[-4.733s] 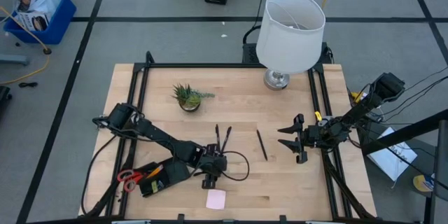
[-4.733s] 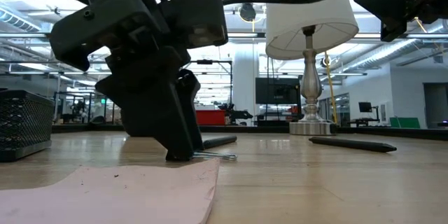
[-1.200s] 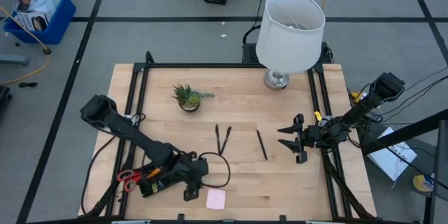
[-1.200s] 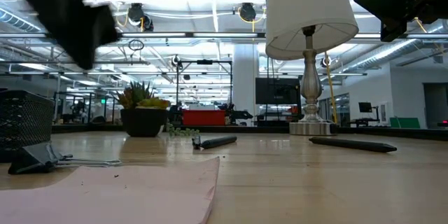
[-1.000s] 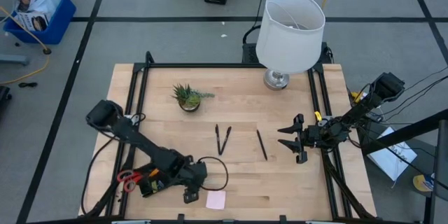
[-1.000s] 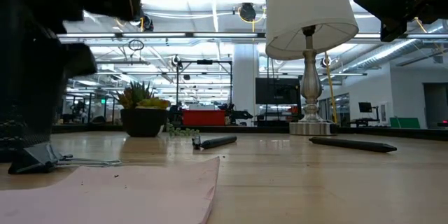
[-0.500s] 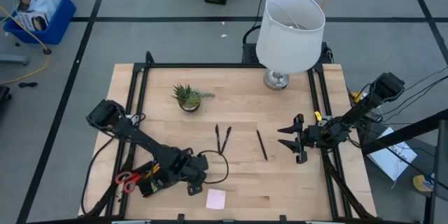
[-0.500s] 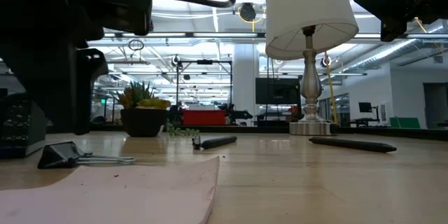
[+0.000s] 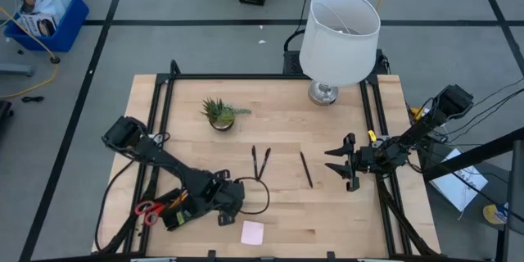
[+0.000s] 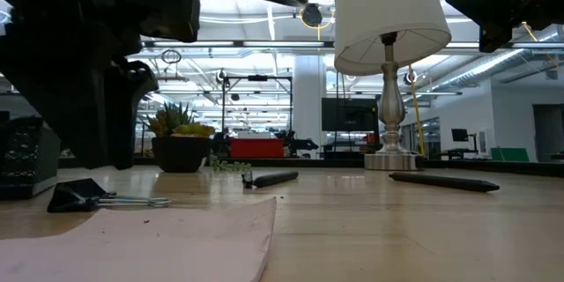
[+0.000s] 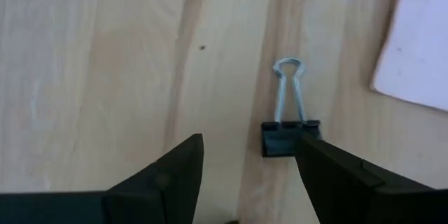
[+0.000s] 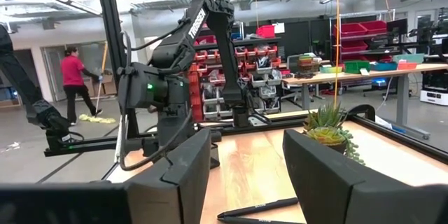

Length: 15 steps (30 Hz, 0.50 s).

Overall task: Pick and place office supplies into organizer
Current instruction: Put the binder clip into the bottom left section of the desk organizer

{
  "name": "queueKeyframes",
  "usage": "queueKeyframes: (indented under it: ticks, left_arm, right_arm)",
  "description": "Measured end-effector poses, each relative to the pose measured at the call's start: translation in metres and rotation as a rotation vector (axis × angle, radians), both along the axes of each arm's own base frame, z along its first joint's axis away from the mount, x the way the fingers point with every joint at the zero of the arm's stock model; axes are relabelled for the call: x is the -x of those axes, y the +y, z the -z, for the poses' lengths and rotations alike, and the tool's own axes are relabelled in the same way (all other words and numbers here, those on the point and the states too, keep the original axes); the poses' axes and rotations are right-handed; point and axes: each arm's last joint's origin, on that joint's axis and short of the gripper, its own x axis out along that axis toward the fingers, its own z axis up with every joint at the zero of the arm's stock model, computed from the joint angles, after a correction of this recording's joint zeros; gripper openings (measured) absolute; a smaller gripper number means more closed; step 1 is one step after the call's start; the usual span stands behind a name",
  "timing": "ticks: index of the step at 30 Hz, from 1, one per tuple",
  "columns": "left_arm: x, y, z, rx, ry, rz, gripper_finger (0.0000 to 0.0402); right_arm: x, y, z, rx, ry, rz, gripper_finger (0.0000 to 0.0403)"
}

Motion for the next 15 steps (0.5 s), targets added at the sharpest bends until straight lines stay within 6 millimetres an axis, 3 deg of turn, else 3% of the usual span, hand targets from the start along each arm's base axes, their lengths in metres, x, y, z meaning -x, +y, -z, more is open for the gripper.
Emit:
queueKeyframes:
  ticks: [15]
  left_arm:
    - [-0.0006,-0.0038,0.0043,0.079,0.038,-0.061,0.0230]
  right_arm:
    - [0.0000,0.0000,0.0000,0.000,0.000,0.000,0.0176]
